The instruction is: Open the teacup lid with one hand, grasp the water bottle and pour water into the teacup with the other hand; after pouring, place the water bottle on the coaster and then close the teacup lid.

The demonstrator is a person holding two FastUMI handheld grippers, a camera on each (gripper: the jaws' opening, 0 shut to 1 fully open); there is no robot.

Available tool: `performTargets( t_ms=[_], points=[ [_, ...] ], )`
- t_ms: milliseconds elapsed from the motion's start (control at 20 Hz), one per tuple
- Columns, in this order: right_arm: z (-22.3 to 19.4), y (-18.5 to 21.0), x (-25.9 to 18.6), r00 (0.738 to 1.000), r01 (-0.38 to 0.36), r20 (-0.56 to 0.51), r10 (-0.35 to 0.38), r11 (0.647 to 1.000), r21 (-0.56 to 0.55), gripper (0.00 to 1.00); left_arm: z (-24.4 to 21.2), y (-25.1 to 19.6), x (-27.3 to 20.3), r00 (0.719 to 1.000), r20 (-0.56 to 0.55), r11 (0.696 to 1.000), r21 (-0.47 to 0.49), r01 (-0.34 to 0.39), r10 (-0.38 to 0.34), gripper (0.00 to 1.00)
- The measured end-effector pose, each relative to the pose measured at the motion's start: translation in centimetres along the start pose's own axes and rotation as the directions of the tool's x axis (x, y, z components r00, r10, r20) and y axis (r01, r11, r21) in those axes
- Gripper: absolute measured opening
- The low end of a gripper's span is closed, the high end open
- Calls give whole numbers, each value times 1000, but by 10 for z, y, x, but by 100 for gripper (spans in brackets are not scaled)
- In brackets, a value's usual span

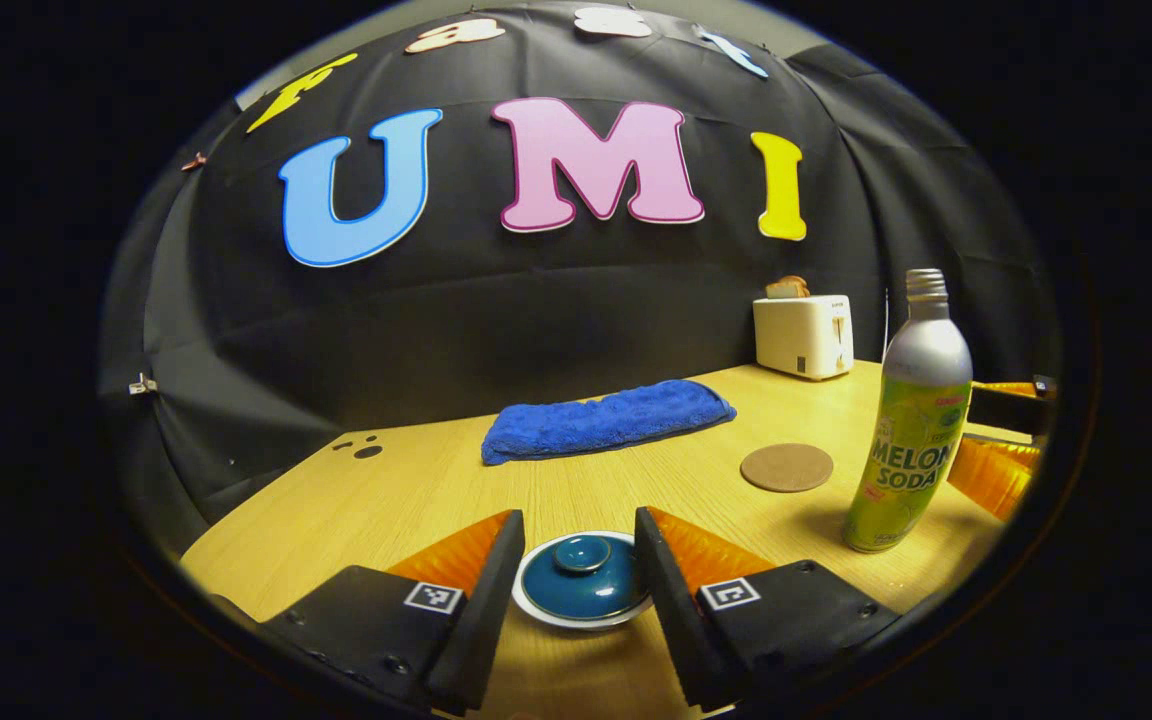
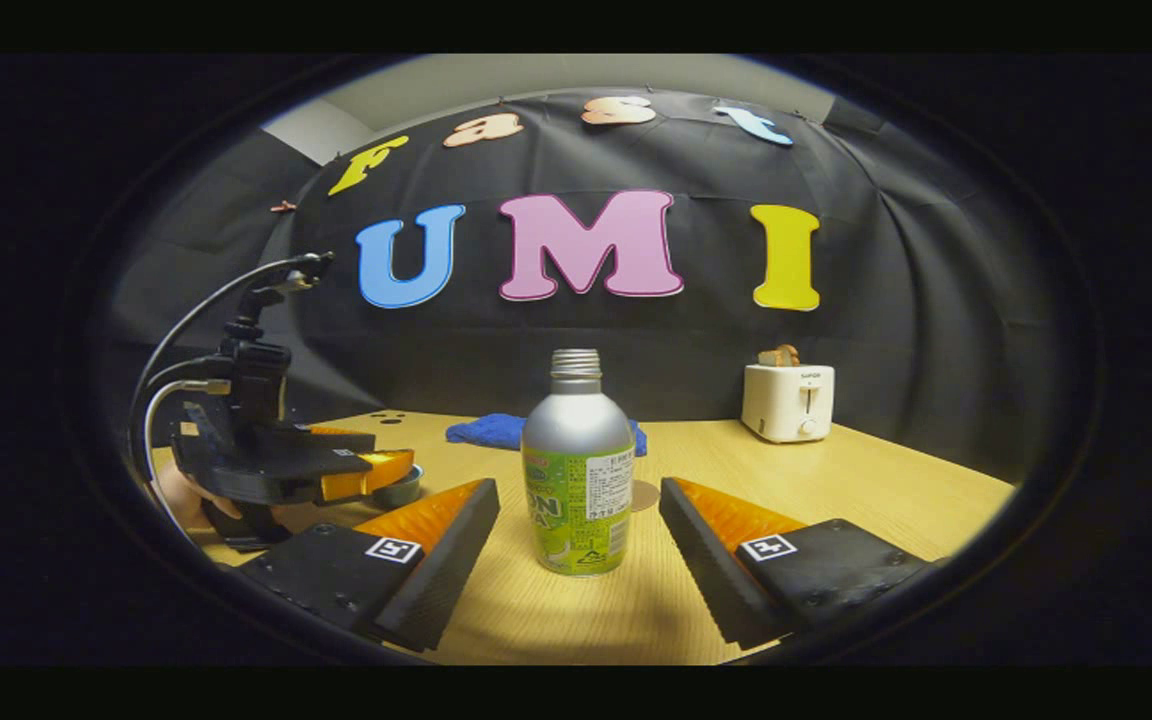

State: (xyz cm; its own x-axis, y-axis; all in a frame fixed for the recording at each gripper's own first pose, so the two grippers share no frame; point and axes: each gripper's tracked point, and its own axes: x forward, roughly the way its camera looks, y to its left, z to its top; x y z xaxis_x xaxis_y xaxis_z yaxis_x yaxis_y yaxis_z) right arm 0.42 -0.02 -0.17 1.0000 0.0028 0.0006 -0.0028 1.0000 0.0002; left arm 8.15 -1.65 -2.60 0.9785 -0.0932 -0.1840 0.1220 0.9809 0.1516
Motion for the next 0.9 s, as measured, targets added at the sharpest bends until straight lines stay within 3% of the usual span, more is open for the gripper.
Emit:
performTargets(
  t_ms=[150,200,300,350,400,550,650,900],
  points=[
    [0,1,0,1000,-14,-1,14,1000,0,100,-1,0,1,1000,-26,1000,3,9,-9,65],
    [0,1,-1,1000,-15,-1,15,1000,0,100,-3,-1,5,1000,-30,1000,8,9,-9,54],
    [0,1,-1,1000,-15,-1,15,1000,0,100,-5,-3,9,999,-40,1000,17,12,-11,51],
    [0,1,0,1000,-15,-1,15,1000,-1,100,-4,-3,10,999,-42,1000,18,15,-14,42],
    [0,1,-1,1000,-15,-1,15,1000,-1,100,-4,-3,8,999,-42,1000,17,15,-14,45],
    [0,1,0,1000,-16,-1,16,1000,-1,100,-2,-1,8,1000,-30,1000,8,10,-10,35],
    [0,1,0,1000,-16,-1,16,1000,-1,100,1,1,5,1000,-18,1000,-1,-5,5,34],
    [0,1,-1,1000,-15,-1,15,1000,-1,100,10,13,-12,995,95,996,-86,-33,41,31]
  ],
)
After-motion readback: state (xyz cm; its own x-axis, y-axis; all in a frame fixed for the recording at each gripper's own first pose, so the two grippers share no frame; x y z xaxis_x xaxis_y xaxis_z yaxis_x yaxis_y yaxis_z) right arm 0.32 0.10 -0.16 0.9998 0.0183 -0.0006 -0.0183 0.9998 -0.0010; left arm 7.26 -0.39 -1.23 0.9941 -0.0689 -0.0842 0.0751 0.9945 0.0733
